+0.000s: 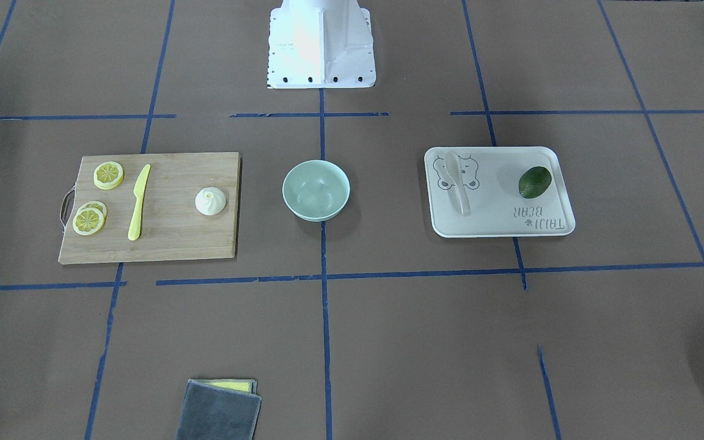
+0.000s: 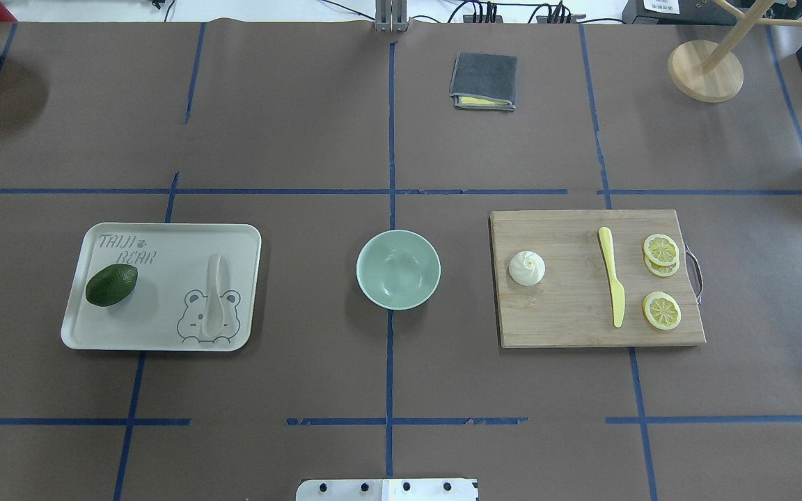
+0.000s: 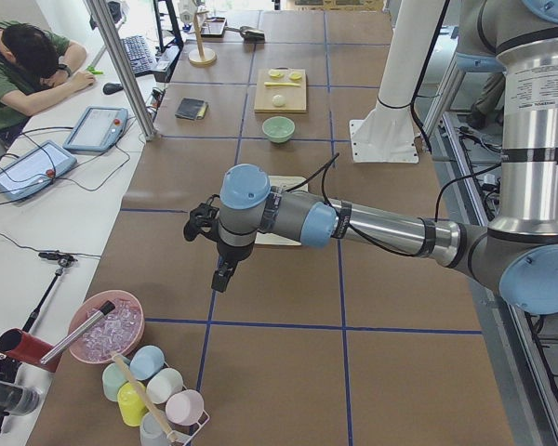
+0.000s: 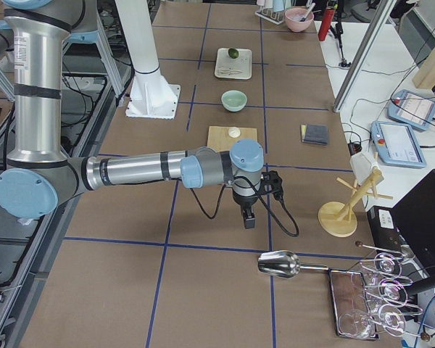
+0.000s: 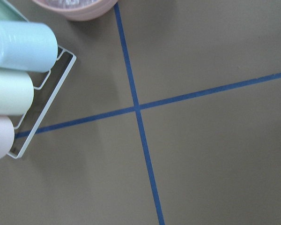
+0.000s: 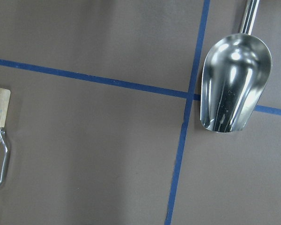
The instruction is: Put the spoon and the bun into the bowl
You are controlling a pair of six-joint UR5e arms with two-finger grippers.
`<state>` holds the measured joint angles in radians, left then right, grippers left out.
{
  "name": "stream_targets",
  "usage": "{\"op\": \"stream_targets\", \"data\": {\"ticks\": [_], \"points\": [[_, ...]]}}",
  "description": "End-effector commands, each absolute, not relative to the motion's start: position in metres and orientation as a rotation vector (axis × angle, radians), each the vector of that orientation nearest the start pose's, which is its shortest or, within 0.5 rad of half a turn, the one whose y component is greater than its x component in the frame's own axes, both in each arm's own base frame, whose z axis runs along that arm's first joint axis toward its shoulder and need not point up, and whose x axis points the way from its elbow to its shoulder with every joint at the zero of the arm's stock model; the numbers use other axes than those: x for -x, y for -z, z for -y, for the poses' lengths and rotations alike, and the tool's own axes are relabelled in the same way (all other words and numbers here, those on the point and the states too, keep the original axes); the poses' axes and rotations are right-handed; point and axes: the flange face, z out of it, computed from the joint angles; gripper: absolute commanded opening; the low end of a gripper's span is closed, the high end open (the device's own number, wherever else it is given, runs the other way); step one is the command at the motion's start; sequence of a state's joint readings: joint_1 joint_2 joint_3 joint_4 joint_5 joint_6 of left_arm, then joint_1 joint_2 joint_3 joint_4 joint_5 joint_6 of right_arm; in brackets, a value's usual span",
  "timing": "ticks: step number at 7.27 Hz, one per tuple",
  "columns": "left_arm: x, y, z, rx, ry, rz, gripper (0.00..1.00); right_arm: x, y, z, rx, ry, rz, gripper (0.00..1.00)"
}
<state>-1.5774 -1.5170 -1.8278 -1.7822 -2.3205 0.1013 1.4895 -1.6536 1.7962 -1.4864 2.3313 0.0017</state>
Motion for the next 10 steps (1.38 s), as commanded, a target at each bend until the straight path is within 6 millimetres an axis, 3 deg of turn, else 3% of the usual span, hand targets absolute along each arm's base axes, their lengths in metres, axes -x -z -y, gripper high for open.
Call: {"op": "stream_targets", "data": {"ticks": [1,2,4,5,6,7,8,10], "points": [[0.068,-0.495,0.487,-0.781,-0.379,-0.677,1.00,-0.026,-0.555,0.475,-0.298,0.160,0.782,1.00],[0.034,-0.489,0.489,-0.827,-0.477,-0.720,1.00,-0.024,-0.549,0.476,-0.331,0.171,0.801,1.00],[-0.046,-0.446,0.492,-0.756,-0.382,-0.933,1.00,-0.020,-0.548,0.476,-0.337,0.183,0.802,1.00],[-0.097,-0.427,0.494,-0.718,-0.410,-0.991,1.00,-0.020,-0.550,0.476,-0.334,0.182,0.800,1.00],[-0.132,-0.405,0.485,-0.742,-0.421,-0.991,1.00,-0.020,-0.553,0.475,-0.328,0.181,0.800,1.00],[-0.162,-0.397,0.472,-0.639,-0.337,-1.065,1.00,-0.020,-0.553,0.475,-0.327,0.180,0.801,1.00],[-0.207,-0.394,0.459,-0.550,-0.232,-1.089,1.00,-0.020,-0.553,0.475,-0.325,0.179,0.801,1.00],[-0.283,-0.401,0.438,-0.400,-0.006,-0.970,0.97,-0.020,-0.554,0.474,-0.323,0.177,0.801,1.00]]}}
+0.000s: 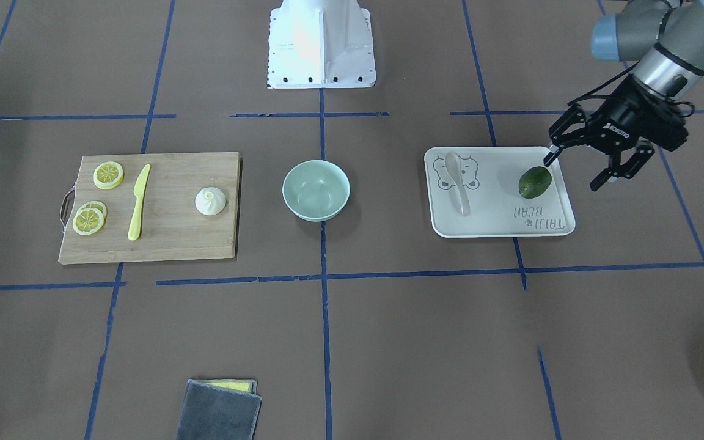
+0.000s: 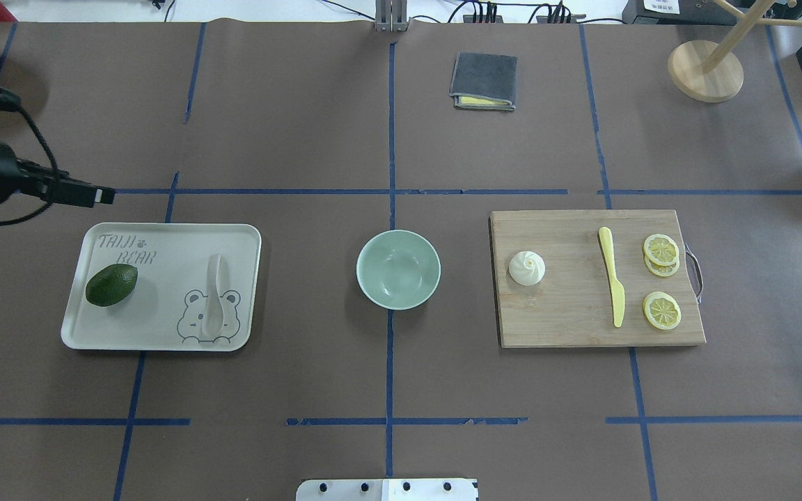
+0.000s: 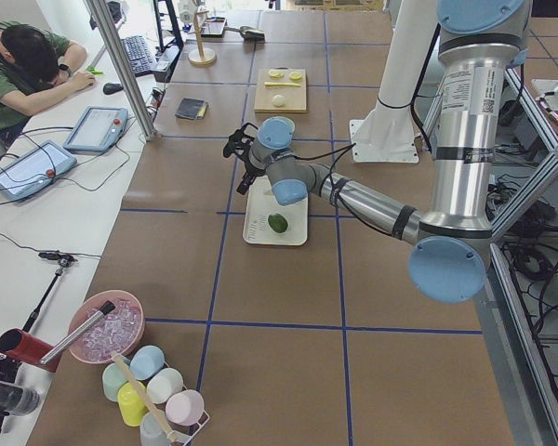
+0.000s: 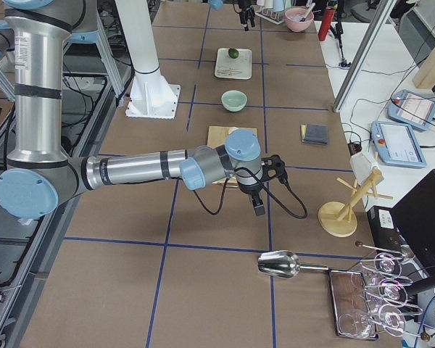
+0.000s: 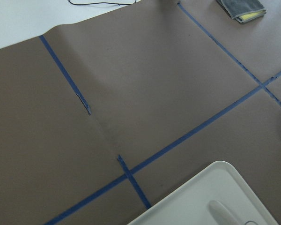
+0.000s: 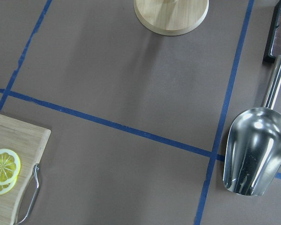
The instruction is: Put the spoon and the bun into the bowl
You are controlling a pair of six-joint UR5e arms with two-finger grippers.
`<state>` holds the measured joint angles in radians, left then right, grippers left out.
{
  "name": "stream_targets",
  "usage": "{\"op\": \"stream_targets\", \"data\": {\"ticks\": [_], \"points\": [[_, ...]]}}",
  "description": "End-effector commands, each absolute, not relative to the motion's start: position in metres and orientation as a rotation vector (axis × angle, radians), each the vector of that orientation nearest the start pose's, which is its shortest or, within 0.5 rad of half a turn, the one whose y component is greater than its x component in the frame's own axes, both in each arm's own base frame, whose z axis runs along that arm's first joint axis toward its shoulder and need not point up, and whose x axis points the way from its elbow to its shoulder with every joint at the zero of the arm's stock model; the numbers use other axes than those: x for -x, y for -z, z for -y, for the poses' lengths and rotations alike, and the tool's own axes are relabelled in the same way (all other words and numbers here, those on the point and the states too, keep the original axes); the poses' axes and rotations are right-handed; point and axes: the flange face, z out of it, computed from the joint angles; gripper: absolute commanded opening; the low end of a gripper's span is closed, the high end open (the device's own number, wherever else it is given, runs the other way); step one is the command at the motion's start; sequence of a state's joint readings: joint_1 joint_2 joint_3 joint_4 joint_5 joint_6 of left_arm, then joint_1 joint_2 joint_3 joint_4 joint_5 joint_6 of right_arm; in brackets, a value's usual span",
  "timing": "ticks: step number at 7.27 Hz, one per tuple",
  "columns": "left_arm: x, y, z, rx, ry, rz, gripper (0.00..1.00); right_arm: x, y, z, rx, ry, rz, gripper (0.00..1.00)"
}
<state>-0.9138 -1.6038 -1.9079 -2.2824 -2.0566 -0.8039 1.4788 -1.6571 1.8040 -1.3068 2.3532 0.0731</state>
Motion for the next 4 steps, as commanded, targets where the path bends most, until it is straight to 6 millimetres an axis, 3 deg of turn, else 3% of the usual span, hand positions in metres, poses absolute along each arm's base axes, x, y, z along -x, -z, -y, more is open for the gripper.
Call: {"op": "stream_targets", "data": {"ticks": [1,2,4], "points": [[-0.313,-0.400,0.428,-0.347,0.092,-0.939,0.84,-0.020,-0.554,0.474,-0.323,0.177,0.801,1.00],[-0.347,-0.402,0.412,-0.305,0.154,-0.937,0.78,-0.020,-0.554,0.474,-0.323,0.177,0.801,1.00],[-0.396,-0.391,0.411,-0.272,0.196,-0.884,0.74,-0.020,-0.556,0.474,-0.320,0.178,0.799,1.00]]}}
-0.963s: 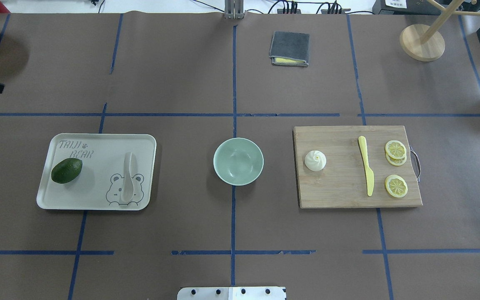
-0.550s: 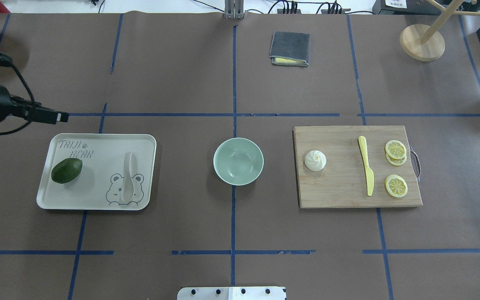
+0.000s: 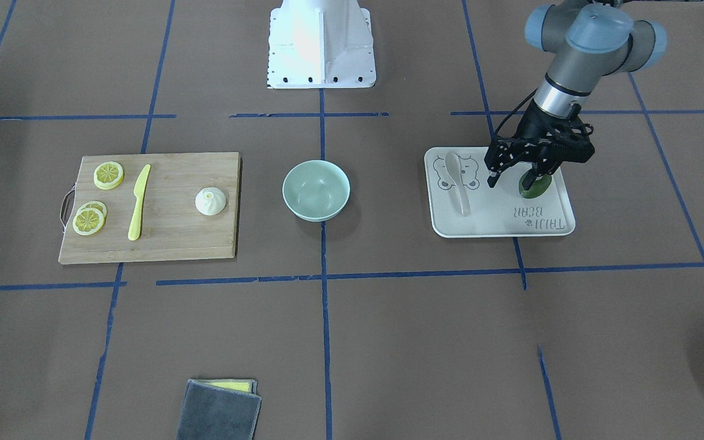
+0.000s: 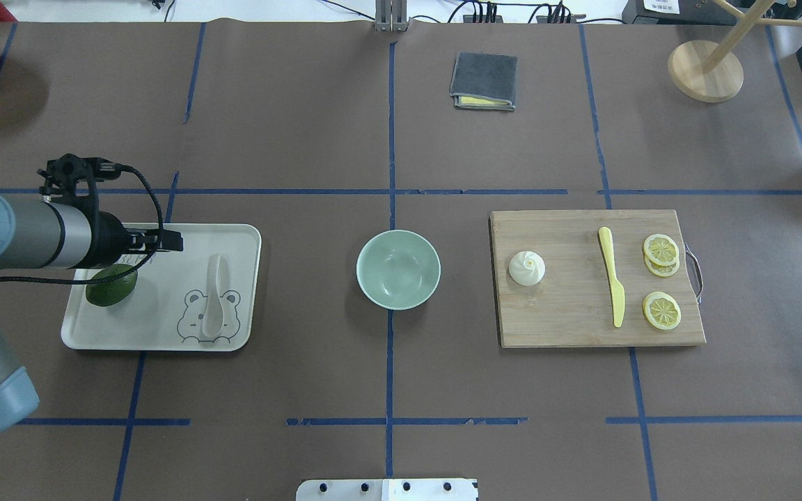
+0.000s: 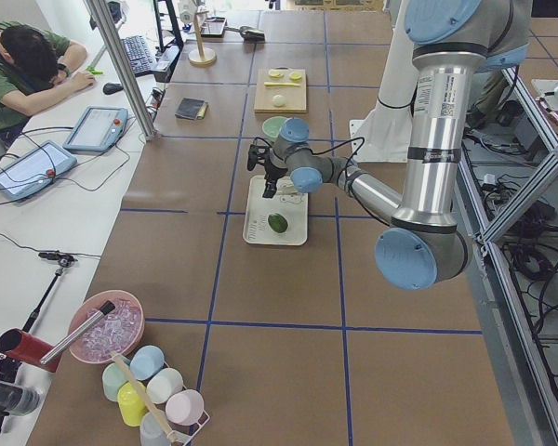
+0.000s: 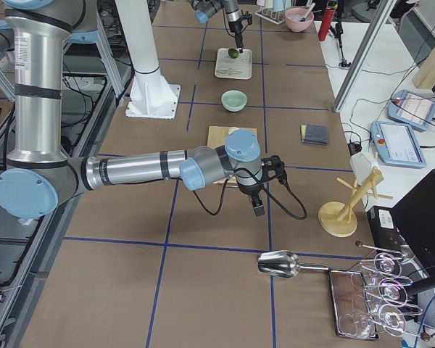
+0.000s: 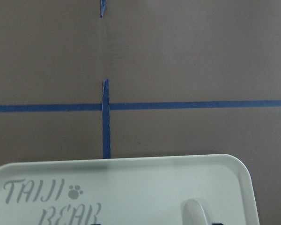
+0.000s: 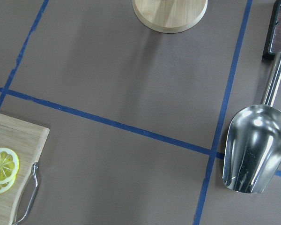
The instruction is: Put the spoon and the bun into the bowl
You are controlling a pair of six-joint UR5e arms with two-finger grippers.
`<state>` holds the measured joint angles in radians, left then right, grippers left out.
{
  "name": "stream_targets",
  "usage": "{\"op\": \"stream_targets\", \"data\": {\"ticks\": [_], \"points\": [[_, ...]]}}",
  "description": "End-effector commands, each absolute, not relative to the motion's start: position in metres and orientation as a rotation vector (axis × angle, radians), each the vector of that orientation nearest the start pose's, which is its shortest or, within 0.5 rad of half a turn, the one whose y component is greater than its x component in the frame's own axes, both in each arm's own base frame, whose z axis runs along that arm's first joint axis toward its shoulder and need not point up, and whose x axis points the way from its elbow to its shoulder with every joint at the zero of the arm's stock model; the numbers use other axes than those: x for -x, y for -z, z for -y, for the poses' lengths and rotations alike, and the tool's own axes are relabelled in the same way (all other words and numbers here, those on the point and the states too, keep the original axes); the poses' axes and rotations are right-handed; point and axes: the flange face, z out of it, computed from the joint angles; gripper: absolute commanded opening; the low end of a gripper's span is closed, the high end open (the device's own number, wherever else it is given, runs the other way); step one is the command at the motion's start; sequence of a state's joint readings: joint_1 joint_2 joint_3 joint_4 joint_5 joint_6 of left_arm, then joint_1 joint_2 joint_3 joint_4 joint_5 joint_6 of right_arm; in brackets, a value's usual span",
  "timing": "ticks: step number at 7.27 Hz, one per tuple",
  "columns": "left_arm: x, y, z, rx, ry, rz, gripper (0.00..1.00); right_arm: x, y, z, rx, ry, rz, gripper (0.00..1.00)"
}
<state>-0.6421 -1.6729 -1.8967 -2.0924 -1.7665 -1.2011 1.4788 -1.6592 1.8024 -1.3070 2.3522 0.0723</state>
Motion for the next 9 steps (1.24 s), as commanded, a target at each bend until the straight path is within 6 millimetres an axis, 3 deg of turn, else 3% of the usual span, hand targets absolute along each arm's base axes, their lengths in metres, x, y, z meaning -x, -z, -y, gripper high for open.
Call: {"op": "stream_targets", "data": {"ticks": [1,4,8,9], "points": [[-0.426,-0.390,0.409,-0.270,0.206,-0.863,0.74,-0.020,-0.557,0.474,-0.318,0.176,0.799,1.00],[-0.442,-0.401,0.409,-0.261,0.199,-0.839,0.68,-0.019,-0.557,0.474,-0.319,0.179,0.797,1.00],[-0.458,-0.396,0.394,-0.249,0.164,-0.852,0.65,-0.019,-0.557,0.475,-0.320,0.179,0.795,1.00],[-0.458,-0.395,0.393,-0.248,0.165,-0.852,0.42,-0.019,-0.556,0.475,-0.322,0.179,0.795,1.00]]}}
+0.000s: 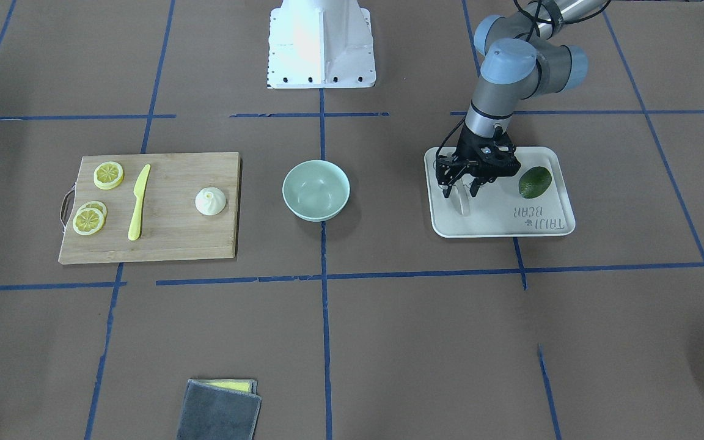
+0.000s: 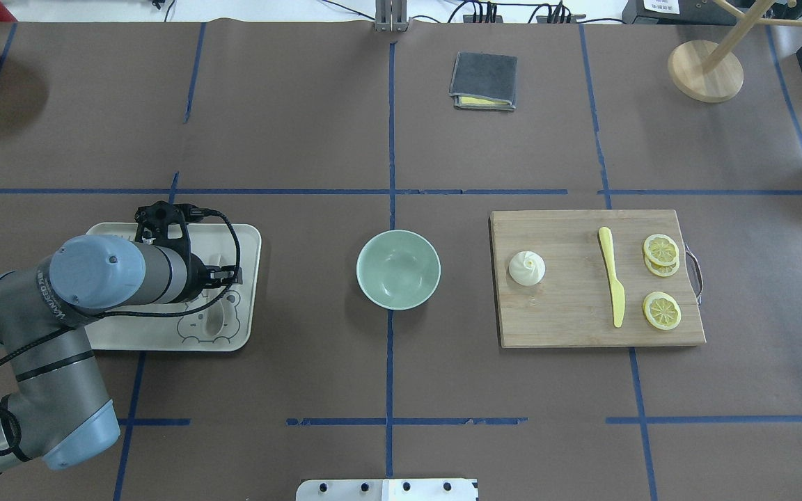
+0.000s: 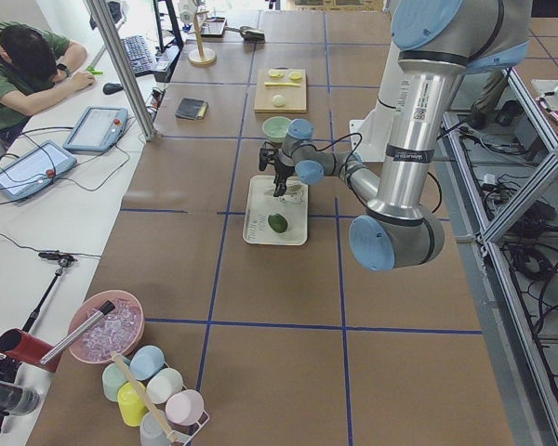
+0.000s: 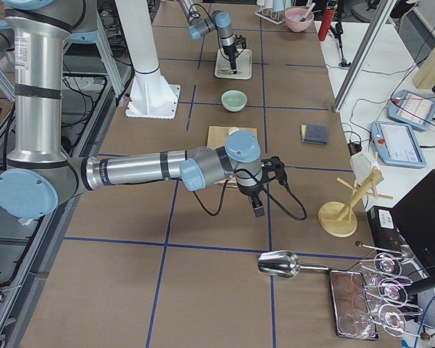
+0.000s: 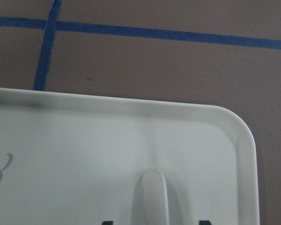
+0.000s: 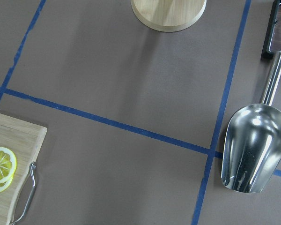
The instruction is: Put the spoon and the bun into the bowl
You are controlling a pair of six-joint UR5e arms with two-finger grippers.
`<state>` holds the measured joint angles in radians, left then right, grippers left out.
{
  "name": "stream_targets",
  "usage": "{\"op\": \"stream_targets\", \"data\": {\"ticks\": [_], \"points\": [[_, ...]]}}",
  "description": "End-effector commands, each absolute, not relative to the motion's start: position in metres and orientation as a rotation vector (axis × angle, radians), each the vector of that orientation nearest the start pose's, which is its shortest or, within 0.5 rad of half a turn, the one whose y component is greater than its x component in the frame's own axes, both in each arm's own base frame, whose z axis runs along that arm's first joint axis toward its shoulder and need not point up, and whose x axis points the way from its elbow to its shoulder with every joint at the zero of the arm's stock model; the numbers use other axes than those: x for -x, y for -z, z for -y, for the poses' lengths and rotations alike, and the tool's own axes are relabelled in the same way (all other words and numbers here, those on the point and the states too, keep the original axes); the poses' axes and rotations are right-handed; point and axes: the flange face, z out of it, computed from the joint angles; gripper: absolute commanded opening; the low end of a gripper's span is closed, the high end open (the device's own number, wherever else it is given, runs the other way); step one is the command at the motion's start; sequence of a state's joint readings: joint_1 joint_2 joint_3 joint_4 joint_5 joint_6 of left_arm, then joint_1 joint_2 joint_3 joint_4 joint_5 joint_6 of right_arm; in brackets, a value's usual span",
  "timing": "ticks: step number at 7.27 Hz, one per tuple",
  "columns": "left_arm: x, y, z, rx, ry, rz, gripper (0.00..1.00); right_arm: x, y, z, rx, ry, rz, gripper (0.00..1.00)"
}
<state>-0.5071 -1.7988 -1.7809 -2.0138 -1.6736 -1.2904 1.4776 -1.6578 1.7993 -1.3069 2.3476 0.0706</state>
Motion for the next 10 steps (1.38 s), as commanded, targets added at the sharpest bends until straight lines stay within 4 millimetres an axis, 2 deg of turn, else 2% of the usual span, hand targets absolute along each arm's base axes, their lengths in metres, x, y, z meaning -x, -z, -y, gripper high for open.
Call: {"op": "stream_targets", "data": {"ticks": [1,3,4,5,6,7,8,9,10], "points": [[-0.457,-0.396,0.393,-0.248,0.164,-0.850,0.00,-0.019,-0.556,0.475,-0.322,0.179,0.795,1.00],[-0.452,-0.398,0.396,-0.271,0.179,-0.840,0.00,-0.019,-0.556,0.475,-0.322,0.179,0.795,1.00],[-0.448,-0.392,0.397,-0.277,0.181,-0.846,0.00,-0.019,-0.555,0.476,-0.323,0.180,0.795,1.00],[-0.445,-0.371,0.394,-0.273,0.182,-0.846,0.00,-0.019,-0.555,0.476,-0.325,0.180,0.795,1.00],[-0.450,-0.341,0.398,-0.243,0.266,-0.868,0.00,-0.019,-0.555,0.476,-0.325,0.180,0.795,1.00],[-0.463,-0.314,0.404,-0.195,0.369,-0.886,0.00,-0.019,-0.555,0.476,-0.324,0.179,0.795,1.00],[-0.474,-0.277,0.412,-0.173,0.479,-0.904,0.00,-0.019,-0.555,0.476,-0.323,0.178,0.795,1.00],[-0.491,-0.238,0.426,-0.169,0.609,-0.902,0.00,-0.019,-0.555,0.476,-0.323,0.178,0.797,1.00],[-0.512,-0.211,0.433,-0.123,0.696,-0.868,0.00,-0.019,-0.555,0.476,-0.324,0.179,0.796,1.00]]}}
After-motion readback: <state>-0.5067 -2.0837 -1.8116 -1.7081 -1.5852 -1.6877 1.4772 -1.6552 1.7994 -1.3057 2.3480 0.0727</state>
